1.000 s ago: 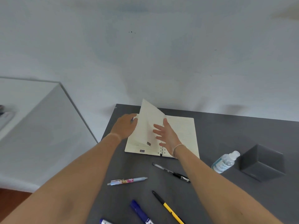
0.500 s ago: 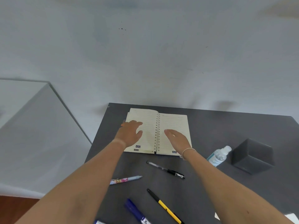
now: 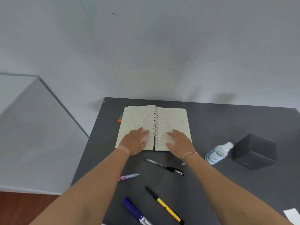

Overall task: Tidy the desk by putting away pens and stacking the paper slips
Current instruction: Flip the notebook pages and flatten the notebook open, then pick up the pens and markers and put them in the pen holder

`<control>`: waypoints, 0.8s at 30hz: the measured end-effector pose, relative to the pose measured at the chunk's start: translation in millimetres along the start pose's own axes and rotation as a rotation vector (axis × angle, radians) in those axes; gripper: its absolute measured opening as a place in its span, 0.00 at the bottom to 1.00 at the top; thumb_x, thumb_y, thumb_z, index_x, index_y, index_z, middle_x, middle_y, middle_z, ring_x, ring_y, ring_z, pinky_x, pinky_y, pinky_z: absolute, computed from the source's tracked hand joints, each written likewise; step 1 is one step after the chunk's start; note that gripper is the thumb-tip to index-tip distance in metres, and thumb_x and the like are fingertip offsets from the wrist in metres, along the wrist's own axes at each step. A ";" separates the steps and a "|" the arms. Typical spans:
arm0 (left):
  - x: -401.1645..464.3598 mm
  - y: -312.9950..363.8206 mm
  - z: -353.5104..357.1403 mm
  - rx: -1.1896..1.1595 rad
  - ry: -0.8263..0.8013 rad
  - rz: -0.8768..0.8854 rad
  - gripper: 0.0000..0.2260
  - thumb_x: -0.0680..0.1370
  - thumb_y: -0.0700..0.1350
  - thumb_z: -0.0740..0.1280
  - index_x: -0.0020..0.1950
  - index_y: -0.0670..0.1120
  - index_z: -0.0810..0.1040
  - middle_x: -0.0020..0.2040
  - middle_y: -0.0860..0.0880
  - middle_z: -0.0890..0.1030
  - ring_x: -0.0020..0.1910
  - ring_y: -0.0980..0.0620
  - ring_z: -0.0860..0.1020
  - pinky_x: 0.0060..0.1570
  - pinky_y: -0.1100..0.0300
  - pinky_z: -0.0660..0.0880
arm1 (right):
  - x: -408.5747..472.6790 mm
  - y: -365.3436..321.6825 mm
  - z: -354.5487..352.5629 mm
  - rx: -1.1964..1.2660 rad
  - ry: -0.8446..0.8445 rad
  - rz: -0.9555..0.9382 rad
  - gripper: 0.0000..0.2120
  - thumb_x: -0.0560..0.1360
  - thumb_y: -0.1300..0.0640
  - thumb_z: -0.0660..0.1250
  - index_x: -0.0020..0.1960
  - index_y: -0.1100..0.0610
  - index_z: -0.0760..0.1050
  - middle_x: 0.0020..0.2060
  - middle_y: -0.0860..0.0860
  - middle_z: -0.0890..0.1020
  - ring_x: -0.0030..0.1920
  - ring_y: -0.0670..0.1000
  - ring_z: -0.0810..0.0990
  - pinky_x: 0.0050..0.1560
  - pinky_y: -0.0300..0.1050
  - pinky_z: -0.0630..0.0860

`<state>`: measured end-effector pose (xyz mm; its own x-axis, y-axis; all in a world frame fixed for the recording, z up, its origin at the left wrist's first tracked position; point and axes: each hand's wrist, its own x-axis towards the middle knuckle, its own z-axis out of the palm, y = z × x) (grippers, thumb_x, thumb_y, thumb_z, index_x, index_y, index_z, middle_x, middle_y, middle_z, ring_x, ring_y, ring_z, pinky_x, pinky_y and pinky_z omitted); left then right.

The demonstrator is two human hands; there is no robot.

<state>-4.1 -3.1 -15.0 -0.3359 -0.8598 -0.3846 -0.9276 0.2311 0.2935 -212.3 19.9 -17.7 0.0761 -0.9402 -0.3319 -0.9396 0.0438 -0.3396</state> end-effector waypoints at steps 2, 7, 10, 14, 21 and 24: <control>0.2 -1.7 1.9 0.004 0.004 0.000 0.24 0.80 0.49 0.55 0.76 0.54 0.55 0.78 0.49 0.53 0.76 0.45 0.54 0.73 0.49 0.58 | 0.4 1.1 2.1 -0.016 0.012 -0.002 0.25 0.78 0.49 0.58 0.73 0.50 0.59 0.76 0.50 0.58 0.75 0.53 0.55 0.74 0.50 0.55; -0.1 -5.8 6.3 0.037 0.005 -0.011 0.24 0.80 0.50 0.55 0.75 0.54 0.55 0.78 0.49 0.53 0.76 0.45 0.53 0.73 0.49 0.58 | 0.6 2.6 6.6 -0.015 0.030 0.002 0.24 0.77 0.50 0.58 0.73 0.50 0.60 0.76 0.50 0.58 0.75 0.54 0.55 0.74 0.51 0.55; -1.8 -7.0 7.6 0.059 0.006 -0.018 0.24 0.80 0.50 0.55 0.75 0.53 0.56 0.78 0.49 0.52 0.76 0.45 0.53 0.73 0.49 0.59 | 0.7 2.3 6.7 -0.023 0.026 0.004 0.24 0.77 0.50 0.58 0.73 0.50 0.60 0.76 0.50 0.57 0.75 0.54 0.55 0.74 0.50 0.55; -5.5 -8.7 7.4 0.080 -0.004 -0.031 0.24 0.79 0.50 0.55 0.76 0.53 0.55 0.79 0.49 0.51 0.77 0.46 0.52 0.72 0.49 0.59 | -2.8 1.7 5.2 -0.034 0.018 0.007 0.24 0.77 0.50 0.57 0.73 0.50 0.60 0.76 0.50 0.58 0.75 0.54 0.55 0.74 0.51 0.56; -20.6 -8.8 1.1 0.060 -0.031 -0.080 0.22 0.80 0.50 0.54 0.75 0.52 0.58 0.78 0.49 0.53 0.75 0.46 0.55 0.72 0.49 0.61 | -19.0 -1.3 -1.4 -0.046 0.012 0.034 0.22 0.77 0.52 0.58 0.71 0.52 0.64 0.73 0.52 0.63 0.72 0.54 0.62 0.70 0.50 0.61; -33.7 -10.3 -0.4 0.022 -0.013 -0.096 0.21 0.80 0.50 0.55 0.73 0.51 0.61 0.76 0.49 0.58 0.74 0.46 0.59 0.71 0.49 0.63 | -29.5 -5.6 -3.1 -0.027 0.051 0.001 0.19 0.77 0.53 0.58 0.68 0.53 0.68 0.68 0.51 0.70 0.66 0.54 0.69 0.66 0.48 0.65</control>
<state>16.8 23.3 -4.7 -0.2474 -0.8725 -0.4213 -0.9589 0.1579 0.2359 -210.3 46.3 -3.2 0.0588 -0.9561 -0.2871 -0.9484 0.0363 -0.3151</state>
